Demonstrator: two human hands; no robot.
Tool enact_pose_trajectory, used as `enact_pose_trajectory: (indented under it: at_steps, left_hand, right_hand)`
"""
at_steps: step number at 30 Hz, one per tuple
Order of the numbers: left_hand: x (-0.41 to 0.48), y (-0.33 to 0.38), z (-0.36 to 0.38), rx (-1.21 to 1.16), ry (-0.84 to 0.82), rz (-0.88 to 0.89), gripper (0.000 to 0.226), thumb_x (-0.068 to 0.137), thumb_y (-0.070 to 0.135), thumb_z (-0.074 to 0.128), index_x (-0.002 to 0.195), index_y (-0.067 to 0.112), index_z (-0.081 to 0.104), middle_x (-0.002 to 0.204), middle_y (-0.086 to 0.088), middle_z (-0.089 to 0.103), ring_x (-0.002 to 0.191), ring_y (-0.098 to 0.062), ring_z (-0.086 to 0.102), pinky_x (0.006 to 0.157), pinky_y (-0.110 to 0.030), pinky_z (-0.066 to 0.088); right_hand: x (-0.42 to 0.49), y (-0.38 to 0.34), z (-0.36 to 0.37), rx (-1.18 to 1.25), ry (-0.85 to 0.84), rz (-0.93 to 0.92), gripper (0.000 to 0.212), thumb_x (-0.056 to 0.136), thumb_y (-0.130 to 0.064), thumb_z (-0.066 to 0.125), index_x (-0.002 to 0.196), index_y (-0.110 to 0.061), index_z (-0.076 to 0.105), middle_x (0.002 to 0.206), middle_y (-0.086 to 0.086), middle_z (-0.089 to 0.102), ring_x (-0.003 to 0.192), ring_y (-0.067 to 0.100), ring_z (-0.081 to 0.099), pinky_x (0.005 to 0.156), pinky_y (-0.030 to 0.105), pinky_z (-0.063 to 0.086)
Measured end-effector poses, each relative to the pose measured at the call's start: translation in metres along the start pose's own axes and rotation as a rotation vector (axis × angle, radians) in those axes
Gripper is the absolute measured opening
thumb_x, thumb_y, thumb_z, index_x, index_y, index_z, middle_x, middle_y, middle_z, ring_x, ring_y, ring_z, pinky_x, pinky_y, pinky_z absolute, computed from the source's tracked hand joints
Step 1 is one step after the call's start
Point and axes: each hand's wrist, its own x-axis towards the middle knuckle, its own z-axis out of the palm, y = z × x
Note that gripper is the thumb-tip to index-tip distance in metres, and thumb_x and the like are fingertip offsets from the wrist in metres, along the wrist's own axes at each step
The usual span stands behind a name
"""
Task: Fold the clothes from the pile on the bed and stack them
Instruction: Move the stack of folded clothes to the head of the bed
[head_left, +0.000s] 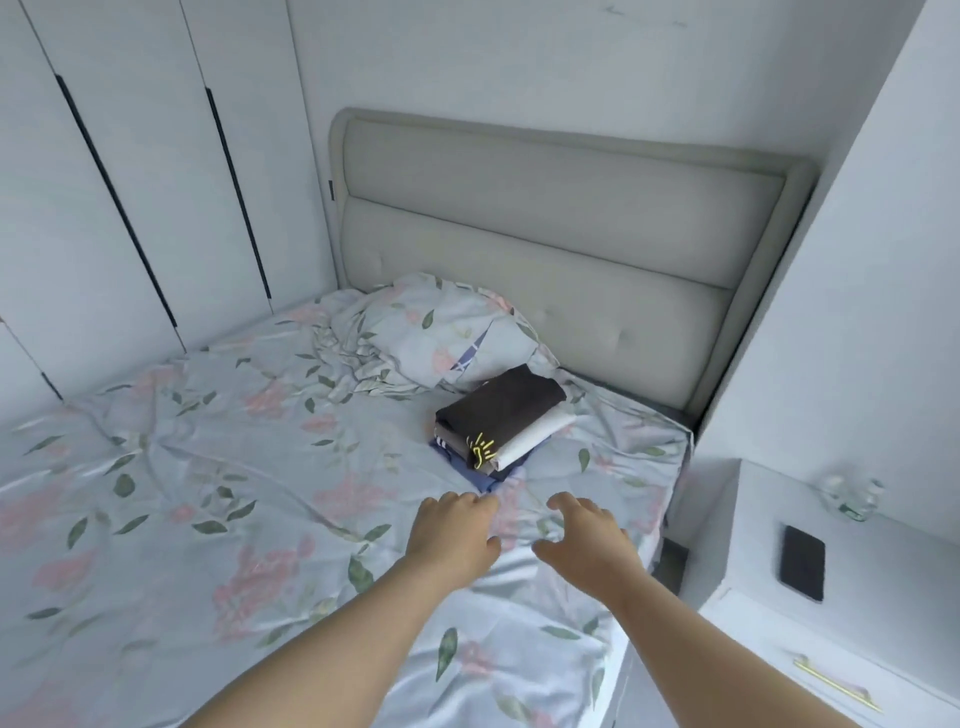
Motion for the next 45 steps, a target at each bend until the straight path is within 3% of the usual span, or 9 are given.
enact_pose_trajectory:
  at_steps: [10,14,21,24,28,33,37,41,45]
  left_hand:
    - [0.198,-0.028,0.036,-0.188,0.011,-0.284,0.036,0.097,0.014,0.037,0.132,0.021,0.044,0.129,-0.002,0.053,0.117,-0.026,0.049,0.090,-0.034,0.038]
    - [0.281,-0.040,0.072,-0.302,-0.028,-0.462,0.038,0.097,0.018,0.041,0.135,0.023,0.040,0.133,-0.001,0.050,0.119,-0.024,0.050,0.096,-0.034,0.041]
    - [0.385,-0.063,0.145,-0.713,0.158,-0.945,0.041,0.096,0.013,0.043,0.136,0.019,0.043,0.139,-0.006,0.045,0.124,-0.026,0.045,0.105,-0.036,0.035]
    - [0.409,-0.078,0.171,-0.842,0.240,-1.227,0.062,0.088,0.031,0.061,0.143,0.018,0.032,0.144,-0.010,0.038,0.128,-0.034,0.040,0.106,-0.046,0.035]
    - [0.425,-0.100,0.203,-1.178,0.154,-1.529,0.105,0.072,0.053,0.074,0.150,0.023,0.011,0.149,-0.012,0.029,0.130,-0.039,0.039,0.103,-0.055,0.039]
    - [0.432,-0.113,0.238,-1.623,0.029,-1.464,0.121,0.046,0.069,0.079,0.145,0.032,0.021,0.134,-0.008,0.051,0.109,-0.037,0.059,0.092,-0.052,0.051]
    - [0.442,-0.117,0.250,-1.805,-0.074,-1.356,0.107,0.048,0.066,0.072,0.141,0.032,0.030,0.124,-0.006,0.058,0.106,-0.033,0.062,0.093,-0.049,0.051]
    - [0.448,-0.122,0.258,-1.786,-0.146,-1.291,0.101,0.054,0.062,0.064,0.142,0.032,0.026,0.127,-0.006,0.055,0.109,-0.031,0.059,0.096,-0.045,0.050]
    - [0.456,-0.130,0.265,-1.672,-0.095,-1.311,0.119,0.043,0.079,0.071,0.142,0.032,0.026,0.131,-0.003,0.051,0.113,-0.029,0.056,0.099,-0.050,0.047]
  right_hand:
    - [0.244,0.049,-0.026,-0.067,-0.123,-0.070,0.056,0.093,-0.037,0.046,0.143,-0.022,0.025,0.137,0.003,0.046,0.126,0.024,0.041,0.104,0.040,0.034]
    - [0.353,0.082,-0.019,-0.095,-0.193,-0.089,0.046,0.097,-0.032,0.039,0.140,-0.024,0.028,0.135,0.002,0.049,0.125,0.024,0.044,0.107,0.045,0.030]
    - [0.516,0.126,-0.002,0.163,-0.155,0.048,0.047,0.097,-0.036,0.042,0.138,-0.012,0.039,0.139,0.012,0.046,0.126,0.034,0.043,0.105,0.044,0.034]
    - [0.574,0.137,0.011,0.174,-0.157,0.172,0.067,0.092,-0.052,0.045,0.143,-0.012,0.030,0.144,0.012,0.037,0.130,0.036,0.037,0.106,0.050,0.031]
    - [0.630,0.145,0.043,0.210,-0.246,0.189,0.090,0.075,-0.068,0.058,0.140,-0.012,0.031,0.137,0.011,0.043,0.124,0.036,0.043,0.104,0.052,0.037]
    - [0.681,0.135,0.073,0.406,-0.475,0.172,0.114,0.046,-0.076,0.068,0.138,-0.018,0.037,0.129,0.005,0.054,0.113,0.030,0.055,0.101,0.046,0.045]
    - [0.704,0.139,0.080,0.462,-0.704,0.136,0.073,0.075,-0.060,0.065,0.136,-0.025,0.043,0.122,0.000,0.060,0.106,0.023,0.060,0.099,0.040,0.046]
    - [0.715,0.140,0.079,0.510,-0.857,0.206,0.066,0.074,-0.058,0.062,0.132,-0.033,0.043,0.114,-0.004,0.063,0.100,0.020,0.062,0.072,0.032,0.051]
    - [0.725,0.133,0.078,0.516,-0.856,0.267,0.044,0.082,-0.054,0.058,0.120,-0.031,0.049,0.099,-0.004,0.065,0.089,0.018,0.063,0.065,0.030,0.048]
